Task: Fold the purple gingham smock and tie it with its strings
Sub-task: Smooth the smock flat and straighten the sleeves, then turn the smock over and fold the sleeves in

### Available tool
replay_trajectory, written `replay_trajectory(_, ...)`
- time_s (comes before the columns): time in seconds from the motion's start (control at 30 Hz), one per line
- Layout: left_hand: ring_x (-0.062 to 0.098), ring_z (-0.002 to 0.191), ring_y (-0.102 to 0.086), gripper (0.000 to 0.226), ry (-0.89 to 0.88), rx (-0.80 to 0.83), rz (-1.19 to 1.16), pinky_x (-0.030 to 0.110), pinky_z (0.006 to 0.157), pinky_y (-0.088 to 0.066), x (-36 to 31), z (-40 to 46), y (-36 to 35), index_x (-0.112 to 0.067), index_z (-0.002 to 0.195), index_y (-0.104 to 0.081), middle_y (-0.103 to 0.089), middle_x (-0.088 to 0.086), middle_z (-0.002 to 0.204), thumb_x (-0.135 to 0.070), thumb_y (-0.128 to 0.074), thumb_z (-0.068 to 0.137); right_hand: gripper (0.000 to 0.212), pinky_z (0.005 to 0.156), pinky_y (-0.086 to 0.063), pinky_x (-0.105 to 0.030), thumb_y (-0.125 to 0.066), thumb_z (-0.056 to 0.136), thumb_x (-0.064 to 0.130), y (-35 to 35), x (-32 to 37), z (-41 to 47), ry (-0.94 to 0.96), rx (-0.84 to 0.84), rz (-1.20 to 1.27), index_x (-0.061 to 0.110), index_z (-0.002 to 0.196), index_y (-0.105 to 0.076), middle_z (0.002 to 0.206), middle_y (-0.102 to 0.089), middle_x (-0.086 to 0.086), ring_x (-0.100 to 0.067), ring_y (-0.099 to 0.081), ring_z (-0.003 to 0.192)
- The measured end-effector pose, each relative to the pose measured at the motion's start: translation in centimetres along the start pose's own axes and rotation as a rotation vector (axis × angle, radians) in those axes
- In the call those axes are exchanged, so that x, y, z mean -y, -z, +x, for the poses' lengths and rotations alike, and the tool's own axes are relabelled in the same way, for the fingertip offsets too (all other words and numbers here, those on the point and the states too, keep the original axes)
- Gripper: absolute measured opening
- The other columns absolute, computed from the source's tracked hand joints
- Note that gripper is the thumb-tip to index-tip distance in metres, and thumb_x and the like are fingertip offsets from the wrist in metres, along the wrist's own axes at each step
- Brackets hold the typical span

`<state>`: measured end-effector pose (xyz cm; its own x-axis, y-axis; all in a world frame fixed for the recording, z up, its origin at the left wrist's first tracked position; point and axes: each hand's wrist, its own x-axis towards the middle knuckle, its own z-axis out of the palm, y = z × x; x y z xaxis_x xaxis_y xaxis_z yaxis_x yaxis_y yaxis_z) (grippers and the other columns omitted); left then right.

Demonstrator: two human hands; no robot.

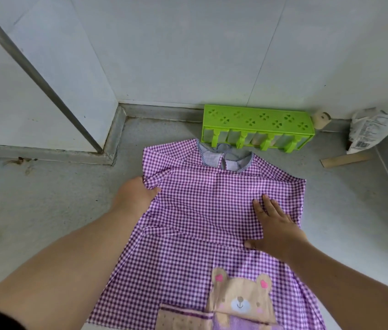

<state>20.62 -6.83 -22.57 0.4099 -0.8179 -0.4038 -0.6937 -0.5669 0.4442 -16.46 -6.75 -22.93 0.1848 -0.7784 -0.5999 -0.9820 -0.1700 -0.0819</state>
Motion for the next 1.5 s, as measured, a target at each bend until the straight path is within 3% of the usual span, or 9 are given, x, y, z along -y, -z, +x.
replay_trajectory(0.13,0.035,0.127,-0.053,0.078,0.032,-0.159,0.121,0.052,0.105,-0.051,0.5,-0.9,-0.6,-0.017,0.144,-0.039,-0.048,0.012,0.144,-0.044,-0.081,0.084,0.135,0.127,-0.007,-0.051,-0.066,0.072,0.083,1.3,-0.3,2.0,0.009,0.0,-0.029,0.031,0.162,0.019,0.167,0.033,0.003,-0.02,0.021,0.157)
replay_trajectory(0.2,0.032,0.14,-0.043,0.086,-0.244,-0.238,0.32,0.051,0.116,-0.042,0.6,-2.4,-1.0,-0.024,0.152,-0.032,-0.036,0.009,0.157,-0.046,-0.08,0.083,0.135,0.127,-0.008,-0.052,-0.067,0.072,0.083,1.7,-0.4,2.6,0.025,-0.002,-0.041,0.03,0.162,0.019,0.167,0.032,0.003,-0.021,0.021,0.157)
replay_trajectory(0.3,0.025,0.153,-0.029,0.074,-0.585,0.031,0.562,0.049,0.125,-0.032,0.0,-4.3,-2.3,-0.034,0.157,-0.034,-0.023,-0.003,0.17,-0.056,-0.065,0.094,0.135,0.126,-0.008,-0.052,-0.067,0.073,0.082,2.3,-0.5,3.1,0.043,-0.002,-0.057,0.029,0.162,0.019,0.167,0.032,0.002,-0.022,0.02,0.157)
replay_trajectory(0.4,0.023,0.157,-0.02,0.074,-0.53,0.271,0.668,0.051,0.124,-0.032,-0.1,-5.5,-3.8,-0.038,0.162,-0.026,-0.013,-0.005,0.174,-0.059,-0.057,0.098,0.13,0.128,-0.004,-0.052,-0.064,0.078,0.081,2.5,-0.1,2.9,0.02,-0.01,-0.088,0.027,0.163,0.017,0.169,0.028,-0.002,-0.026,0.017,0.158)
replay_trajectory(0.6,0.024,0.157,-0.016,0.073,-0.472,0.291,0.637,0.052,0.122,-0.035,-0.3,-5.3,-4.1,-0.037,0.161,-0.025,-0.009,-0.005,0.173,-0.056,-0.058,0.099,0.094,0.128,-0.004,-0.054,-0.049,0.091,0.075,-0.2,0.8,-1.4,0.06,-0.221,-0.102,0.043,0.163,0.003,0.173,0.004,-0.001,-0.029,0.003,0.16)
replay_trajectory(0.8,0.026,0.159,-0.011,0.076,-0.499,0.25,0.712,0.048,0.13,-0.017,-0.5,-6.1,-3.3,-0.035,0.163,-0.021,-0.008,0.002,0.174,-0.05,-0.059,0.099,0.101,0.127,-0.017,-0.055,-0.048,0.088,0.08,-1.8,-2.2,-2.3,0.044,-0.051,-0.036,0.047,0.16,0.015,0.171,0.021,0.004,-0.022,0.015,0.159)
replay_trajectory(0.97,0.029,0.16,-0.006,0.079,-0.448,0.275,0.753,0.047,0.131,-0.009,0.5,-6.9,-2.9,-0.035,0.166,-0.013,-0.002,0.004,0.176,-0.05,-0.056,0.101,0.105,0.127,-0.014,-0.059,-0.056,0.09,0.072,-0.6,0.1,-2.2,-0.015,-0.088,-0.13,0.036,0.163,0.01,0.173,0.011,-0.006,-0.033,0.003,0.16)
replay_trajectory(1.17,0.029,0.161,-0.002,0.084,-0.463,0.286,0.733,0.046,0.132,-0.006,0.6,-6.6,-2.6,-0.035,0.167,-0.01,0.003,0.003,0.176,-0.051,-0.057,0.1,0.109,0.127,-0.009,-0.05,-0.057,0.089,0.073,-3.8,7.0,-6.2,0.329,-0.04,-0.195,0.038,0.161,0.017,0.171,0.023,-0.003,-0.028,0.01,0.159)
replay_trajectory(1.5,0.028,0.154,-0.023,0.104,-0.369,0.162,0.604,0.048,0.125,-0.03,5.8,-8.1,-0.6,-0.031,0.164,-0.006,-0.013,0.005,0.17,-0.064,-0.068,0.087,0.115,0.12,-0.033,-0.049,-0.068,0.086,0.067,-3.5,8.5,-6.1,0.237,0.046,-0.194,0.042,0.161,0.016,0.168,0.03,0.003,-0.021,0.018,0.158)
